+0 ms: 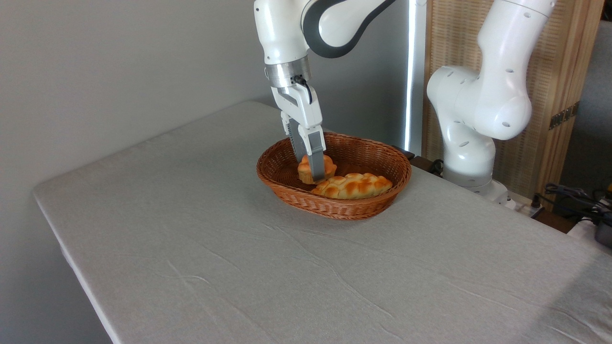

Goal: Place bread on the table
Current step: 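Close the gripper fingers around the small round bread roll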

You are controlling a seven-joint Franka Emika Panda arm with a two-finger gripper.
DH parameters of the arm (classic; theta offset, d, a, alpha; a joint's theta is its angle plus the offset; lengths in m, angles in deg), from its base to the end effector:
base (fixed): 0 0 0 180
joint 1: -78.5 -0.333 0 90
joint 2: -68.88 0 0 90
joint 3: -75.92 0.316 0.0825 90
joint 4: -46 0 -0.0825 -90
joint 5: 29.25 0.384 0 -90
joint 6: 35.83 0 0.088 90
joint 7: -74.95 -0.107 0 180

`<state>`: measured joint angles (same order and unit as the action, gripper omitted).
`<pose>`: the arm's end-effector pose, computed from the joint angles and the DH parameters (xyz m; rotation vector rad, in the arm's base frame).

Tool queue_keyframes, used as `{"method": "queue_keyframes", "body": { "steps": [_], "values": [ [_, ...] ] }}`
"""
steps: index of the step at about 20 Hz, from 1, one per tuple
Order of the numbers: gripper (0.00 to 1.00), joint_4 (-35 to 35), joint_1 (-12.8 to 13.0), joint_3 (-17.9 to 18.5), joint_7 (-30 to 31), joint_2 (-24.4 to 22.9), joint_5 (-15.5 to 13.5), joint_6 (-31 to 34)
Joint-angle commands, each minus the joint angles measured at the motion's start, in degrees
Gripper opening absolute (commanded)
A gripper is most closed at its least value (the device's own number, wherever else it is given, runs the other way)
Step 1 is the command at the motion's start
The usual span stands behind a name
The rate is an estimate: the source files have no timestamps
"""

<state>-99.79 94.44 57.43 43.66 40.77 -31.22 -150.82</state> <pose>0.3185 -0.2208 0.4246 -2.5822 1.5662 0.1001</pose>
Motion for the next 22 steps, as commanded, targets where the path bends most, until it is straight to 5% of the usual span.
{"method": "queue_keyframes", "body": {
  "steps": [1, 4, 9, 11, 12, 14, 22],
  "values": [
    [1.00, 0.4, -0.5, -4.0, -3.0, 0.4, 1.6, 1.3],
    [1.00, 0.3, -1.2, -4.7, -8.8, 1.4, 3.1, 1.9],
    [1.00, 0.3, -1.6, -4.6, -9.8, 3.2, 3.3, 3.5],
    [0.82, 0.3, -3.1, -4.6, -9.6, 5.5, 3.3, 3.5],
    [0.53, 0.3, -3.1, -4.6, -9.6, 5.9, 3.3, 3.3],
    [0.30, 0.3, -3.1, -4.6, -9.8, 6.0, 3.3, 3.4],
    [0.28, 0.9, -3.5, -3.8, -9.8, 5.8, 3.2, 3.7]
  ]
}}
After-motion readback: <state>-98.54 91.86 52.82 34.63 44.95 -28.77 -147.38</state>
